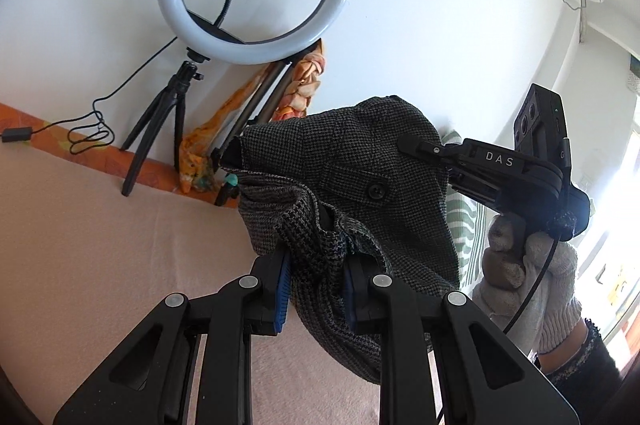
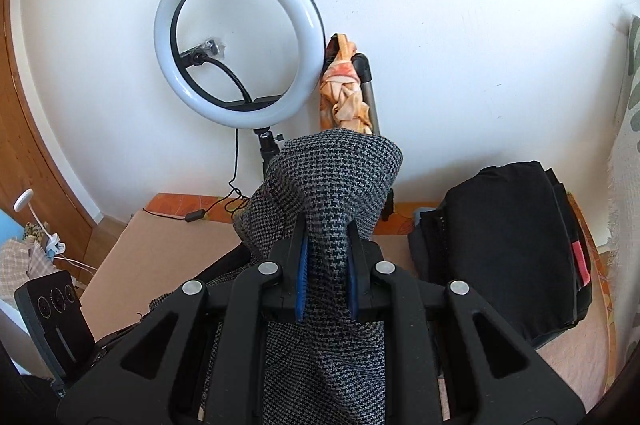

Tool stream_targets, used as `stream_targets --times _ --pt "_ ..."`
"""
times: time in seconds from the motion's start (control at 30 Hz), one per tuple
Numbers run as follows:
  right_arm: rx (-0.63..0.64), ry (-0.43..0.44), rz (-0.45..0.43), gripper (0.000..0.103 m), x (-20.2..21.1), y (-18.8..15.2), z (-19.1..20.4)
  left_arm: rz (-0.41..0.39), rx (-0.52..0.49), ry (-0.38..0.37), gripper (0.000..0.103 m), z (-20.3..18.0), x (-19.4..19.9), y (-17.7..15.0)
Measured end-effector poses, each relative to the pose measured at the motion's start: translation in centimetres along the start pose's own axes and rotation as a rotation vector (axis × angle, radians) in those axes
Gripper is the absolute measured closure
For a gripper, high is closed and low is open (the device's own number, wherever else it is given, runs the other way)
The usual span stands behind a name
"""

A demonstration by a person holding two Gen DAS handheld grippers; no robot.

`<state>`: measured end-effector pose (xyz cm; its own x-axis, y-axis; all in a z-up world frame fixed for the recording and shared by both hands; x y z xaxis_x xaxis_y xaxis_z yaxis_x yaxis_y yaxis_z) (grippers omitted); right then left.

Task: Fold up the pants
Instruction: 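Lift the shorts bundle with both tools and carry it onto the dark clothes stack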

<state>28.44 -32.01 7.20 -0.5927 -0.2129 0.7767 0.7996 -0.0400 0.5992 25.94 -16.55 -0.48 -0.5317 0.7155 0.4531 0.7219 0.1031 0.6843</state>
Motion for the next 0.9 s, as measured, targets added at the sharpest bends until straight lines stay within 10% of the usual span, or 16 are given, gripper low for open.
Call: stream_targets --times 0.9 --pt "-0.024 -0.105 0.002 0.087 -1.7 7.2 -18.0 0.029 -0.143 -0.041 0.084 -8.8 -17.2 2.1"
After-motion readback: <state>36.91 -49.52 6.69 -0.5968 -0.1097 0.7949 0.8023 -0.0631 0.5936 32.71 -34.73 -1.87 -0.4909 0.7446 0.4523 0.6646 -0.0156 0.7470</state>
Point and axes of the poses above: each gripper's, at about its wrist camera, not at the fingertips, and x roughly against the way its jaws point, z to its left, y to its top, the point moved 6 cm from there along -x, roughly the way its jaws point, and after that the axes turned 12 degrees about z, right-handed, at the moved point
